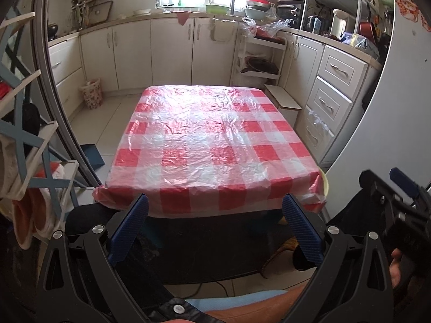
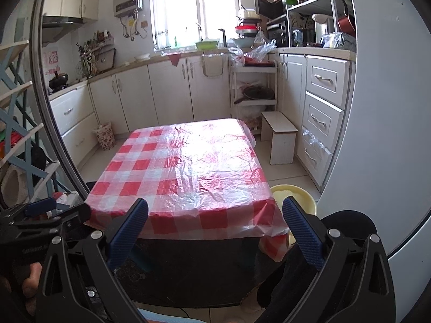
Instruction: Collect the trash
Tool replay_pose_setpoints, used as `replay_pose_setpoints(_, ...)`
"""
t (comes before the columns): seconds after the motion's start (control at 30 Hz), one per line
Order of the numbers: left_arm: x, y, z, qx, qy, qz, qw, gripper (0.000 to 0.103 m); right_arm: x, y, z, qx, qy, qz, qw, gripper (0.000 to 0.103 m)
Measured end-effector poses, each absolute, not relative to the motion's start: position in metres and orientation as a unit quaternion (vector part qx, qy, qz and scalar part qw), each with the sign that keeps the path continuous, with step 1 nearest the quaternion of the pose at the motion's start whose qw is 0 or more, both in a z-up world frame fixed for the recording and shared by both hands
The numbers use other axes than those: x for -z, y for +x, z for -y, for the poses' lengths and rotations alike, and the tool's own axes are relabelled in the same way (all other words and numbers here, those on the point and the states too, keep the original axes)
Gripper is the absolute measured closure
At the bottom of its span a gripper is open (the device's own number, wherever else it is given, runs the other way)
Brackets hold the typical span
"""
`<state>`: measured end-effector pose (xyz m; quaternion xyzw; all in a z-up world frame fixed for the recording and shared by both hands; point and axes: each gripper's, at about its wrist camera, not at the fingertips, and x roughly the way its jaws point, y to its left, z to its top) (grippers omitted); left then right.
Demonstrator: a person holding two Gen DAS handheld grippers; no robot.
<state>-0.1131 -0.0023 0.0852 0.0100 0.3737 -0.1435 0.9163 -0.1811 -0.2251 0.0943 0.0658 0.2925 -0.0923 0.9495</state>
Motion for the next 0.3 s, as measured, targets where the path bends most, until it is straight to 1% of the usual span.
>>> replay_pose_setpoints(0.17, -0.064, -0.077, -0.009, 0.131, -0.02, -0.424, 0.896, 0.008, -0.095, -0.153, 0.225, 0.092, 0.067, -0.305, 0.946, 0.007)
replay_pose_setpoints(0.3, -0.05, -0.054, -0.017, 0.109, -0.026, -0.441, 0.89, 0.008, -0.093, -0.124, 0.227, 0.092, 0.064, -0.321, 0.94, 0.007)
